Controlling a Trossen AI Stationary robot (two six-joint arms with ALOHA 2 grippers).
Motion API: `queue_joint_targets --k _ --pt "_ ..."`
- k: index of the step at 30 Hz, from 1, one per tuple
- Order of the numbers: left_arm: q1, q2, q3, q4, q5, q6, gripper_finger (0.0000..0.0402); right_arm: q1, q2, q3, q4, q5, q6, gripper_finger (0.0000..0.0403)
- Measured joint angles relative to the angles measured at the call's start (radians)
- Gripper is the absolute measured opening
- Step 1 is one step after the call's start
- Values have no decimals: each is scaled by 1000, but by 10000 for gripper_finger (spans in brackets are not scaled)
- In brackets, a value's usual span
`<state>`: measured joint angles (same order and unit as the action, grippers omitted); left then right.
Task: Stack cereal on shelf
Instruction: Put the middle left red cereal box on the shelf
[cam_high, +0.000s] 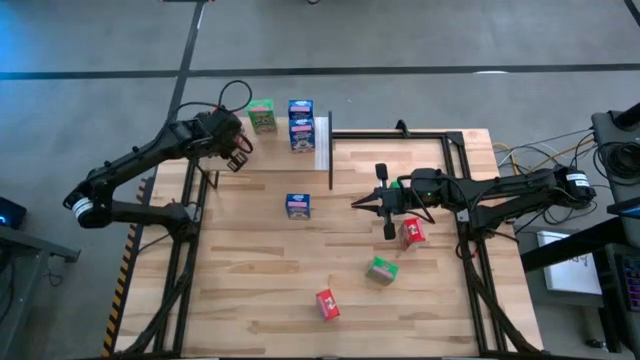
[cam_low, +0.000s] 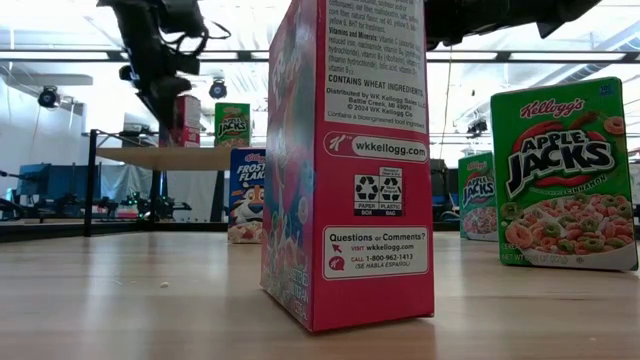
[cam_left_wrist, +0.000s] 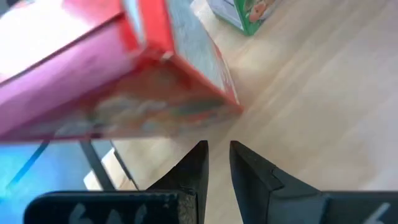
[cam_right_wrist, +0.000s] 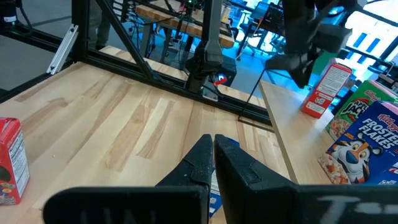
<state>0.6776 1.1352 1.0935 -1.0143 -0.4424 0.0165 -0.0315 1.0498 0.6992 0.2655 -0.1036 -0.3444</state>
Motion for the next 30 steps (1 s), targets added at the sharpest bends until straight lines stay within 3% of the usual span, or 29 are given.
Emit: queue_joint_targets --k 6,11,17,22,30 --pt "-32 -74 23 -34 50 -112 48 0 0 0 0 0 -6 9" --pt "-74 -174 -31 21 65 -244 48 0 0 0 -2 0 -7 9" --pt "-86 -302 -203 250 -21 -338 48 0 0 0 -5 0 -7 9" --pt "-86 -352 -368 493 -20 -363 48 0 0 0 -4 0 -7 9" --pt "-84 -353 -433 517 -141 -320 48 0 0 0 -4 0 -8 9"
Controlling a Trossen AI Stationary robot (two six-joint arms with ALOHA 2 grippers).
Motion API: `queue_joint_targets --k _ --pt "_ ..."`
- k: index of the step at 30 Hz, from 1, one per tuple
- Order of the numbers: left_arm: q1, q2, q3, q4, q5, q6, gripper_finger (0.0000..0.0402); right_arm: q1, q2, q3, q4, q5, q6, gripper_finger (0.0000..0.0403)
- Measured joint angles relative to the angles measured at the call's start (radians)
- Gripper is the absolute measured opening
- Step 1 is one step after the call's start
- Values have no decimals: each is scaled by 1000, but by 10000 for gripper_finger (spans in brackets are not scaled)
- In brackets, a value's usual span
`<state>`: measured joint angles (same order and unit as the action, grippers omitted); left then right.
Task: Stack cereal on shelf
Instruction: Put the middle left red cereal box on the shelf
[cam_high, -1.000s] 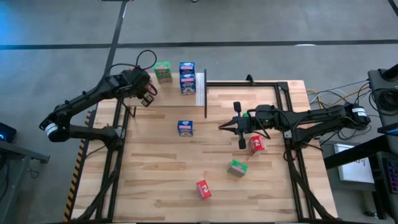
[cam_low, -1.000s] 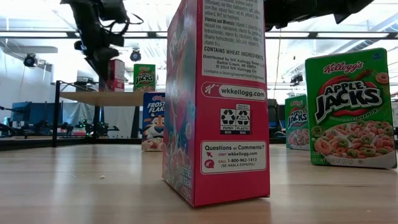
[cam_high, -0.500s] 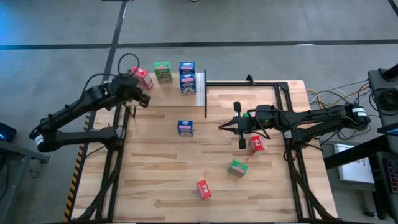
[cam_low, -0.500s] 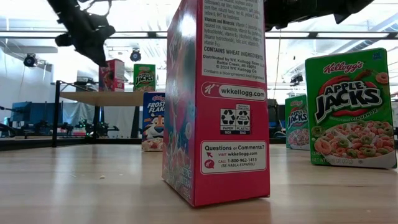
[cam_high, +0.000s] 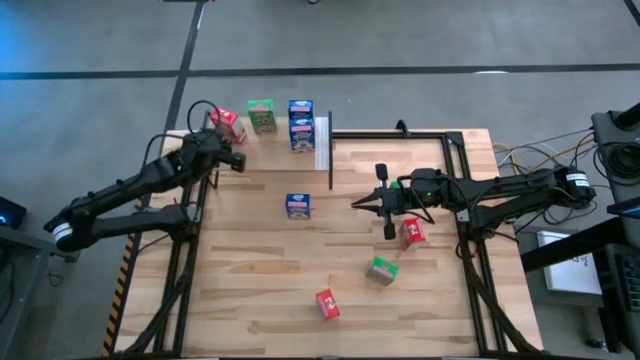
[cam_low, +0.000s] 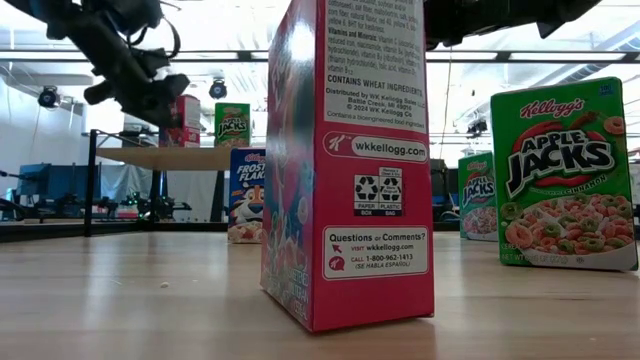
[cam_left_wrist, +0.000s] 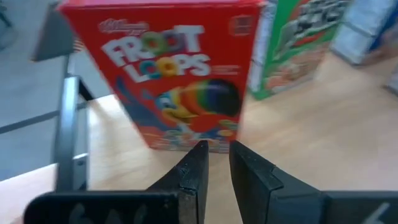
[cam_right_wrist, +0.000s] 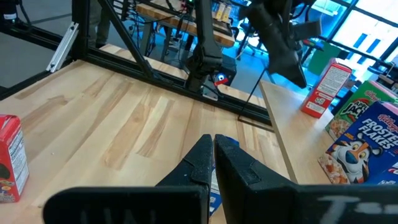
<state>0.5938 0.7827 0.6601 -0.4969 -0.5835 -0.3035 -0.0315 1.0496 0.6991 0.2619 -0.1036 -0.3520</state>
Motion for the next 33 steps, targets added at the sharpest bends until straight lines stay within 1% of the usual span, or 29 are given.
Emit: queue_joint_targets --k 3,10,19,24,33 --pt "0 18 -16 25 -55 6 48 0 0 0 1 0 -6 9" --pt "3 87 -82 189 -63 18 48 0 0 0 5 0 -6 9" --pt "6 117 -102 235 -65 7 48 0 0 0 4 0 -7 9" --pt "6 128 -106 265 -105 6 48 0 0 0 4 0 -7 9" --pt "11 193 -111 337 -115 14 48 0 0 0 4 0 -7 9"
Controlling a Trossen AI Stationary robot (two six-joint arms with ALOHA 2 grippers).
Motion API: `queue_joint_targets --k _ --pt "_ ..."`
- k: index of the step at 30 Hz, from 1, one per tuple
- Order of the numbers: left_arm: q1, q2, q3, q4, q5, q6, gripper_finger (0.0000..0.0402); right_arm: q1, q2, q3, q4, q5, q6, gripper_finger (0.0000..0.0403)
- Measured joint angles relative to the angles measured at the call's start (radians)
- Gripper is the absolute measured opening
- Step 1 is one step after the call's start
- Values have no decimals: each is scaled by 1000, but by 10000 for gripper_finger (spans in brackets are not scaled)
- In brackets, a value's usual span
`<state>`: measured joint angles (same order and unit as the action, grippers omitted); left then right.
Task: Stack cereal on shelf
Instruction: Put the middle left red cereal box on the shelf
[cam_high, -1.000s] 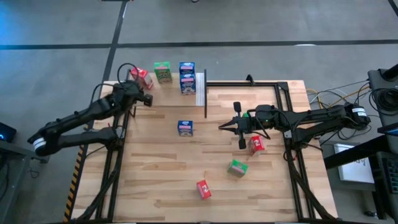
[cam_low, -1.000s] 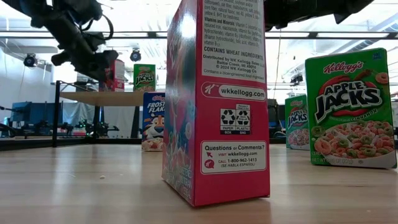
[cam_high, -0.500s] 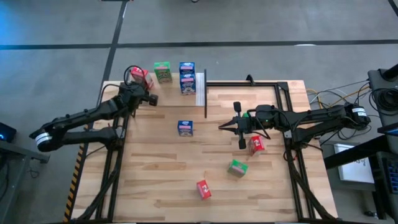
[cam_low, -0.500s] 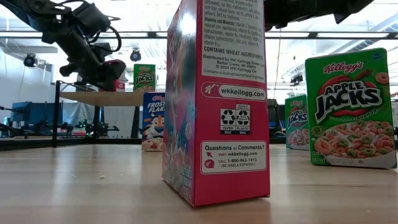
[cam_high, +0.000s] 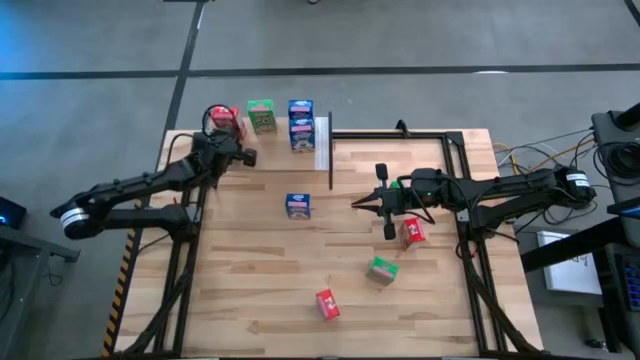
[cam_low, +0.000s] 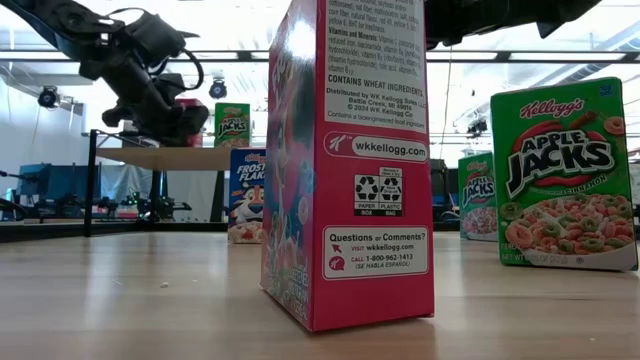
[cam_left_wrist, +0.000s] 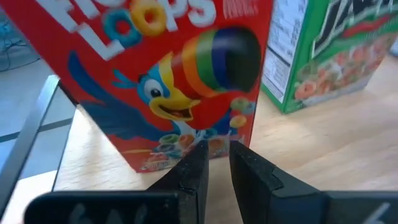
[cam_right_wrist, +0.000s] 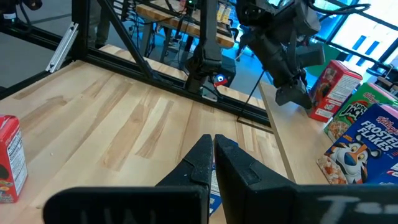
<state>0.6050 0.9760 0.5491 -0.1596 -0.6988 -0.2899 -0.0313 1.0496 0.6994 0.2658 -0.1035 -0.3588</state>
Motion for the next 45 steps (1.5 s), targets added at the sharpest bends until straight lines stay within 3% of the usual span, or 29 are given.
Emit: queue_joint_targets --k 11,45 --pt "32 58 12 3 -1 24 48 0 0 0 0 0 0 9" --pt "13 34 11 41 9 17 48 0 0 0 -1 1 0 9"
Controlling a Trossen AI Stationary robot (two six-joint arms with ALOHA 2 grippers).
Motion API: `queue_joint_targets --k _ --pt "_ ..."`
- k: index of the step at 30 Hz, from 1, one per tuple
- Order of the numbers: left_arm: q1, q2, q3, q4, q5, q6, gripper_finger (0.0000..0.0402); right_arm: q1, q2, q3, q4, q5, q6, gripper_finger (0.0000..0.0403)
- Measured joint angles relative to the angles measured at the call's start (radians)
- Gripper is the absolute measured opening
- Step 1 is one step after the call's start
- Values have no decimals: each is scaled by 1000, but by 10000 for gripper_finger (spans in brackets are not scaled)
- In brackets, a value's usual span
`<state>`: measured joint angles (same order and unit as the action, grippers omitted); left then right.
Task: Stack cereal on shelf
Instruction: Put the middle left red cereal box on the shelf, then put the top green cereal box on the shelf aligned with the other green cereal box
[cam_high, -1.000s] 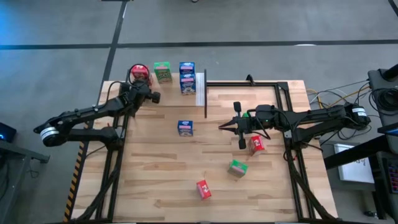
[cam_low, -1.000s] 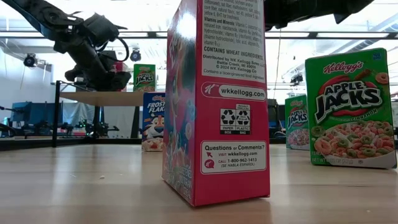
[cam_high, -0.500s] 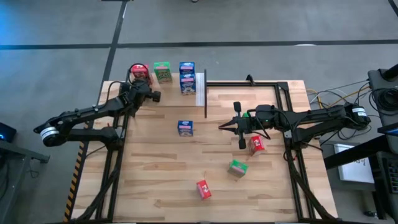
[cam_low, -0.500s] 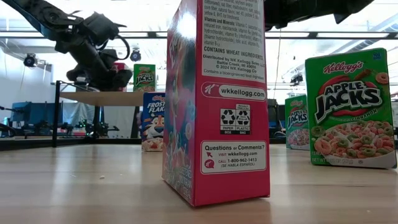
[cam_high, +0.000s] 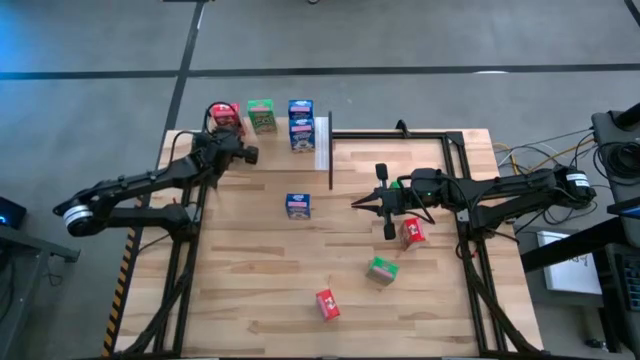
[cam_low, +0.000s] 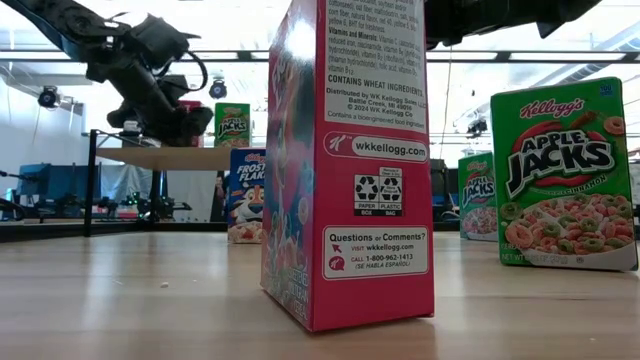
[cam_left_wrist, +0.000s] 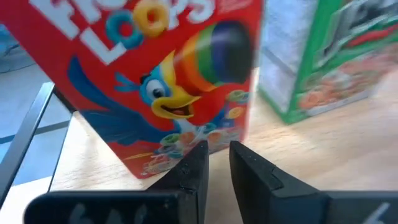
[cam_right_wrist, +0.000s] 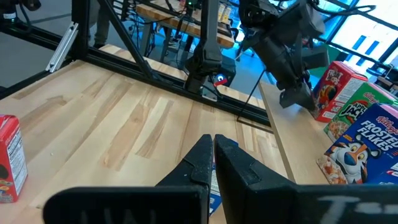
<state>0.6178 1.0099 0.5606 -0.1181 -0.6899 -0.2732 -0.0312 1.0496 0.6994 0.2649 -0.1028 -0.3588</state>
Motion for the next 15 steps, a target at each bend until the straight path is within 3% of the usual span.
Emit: queue_joint_targets --k 7,12,15 --pt "-181 -122 0 -30 9 34 48 0 0 0 -2 0 20 9" --pt "-366 -213 0 -19 155 115 48 0 0 0 -8 0 81 9" --pt "-481 -264 0 19 187 164 48 0 0 0 -11 -1 139 9"
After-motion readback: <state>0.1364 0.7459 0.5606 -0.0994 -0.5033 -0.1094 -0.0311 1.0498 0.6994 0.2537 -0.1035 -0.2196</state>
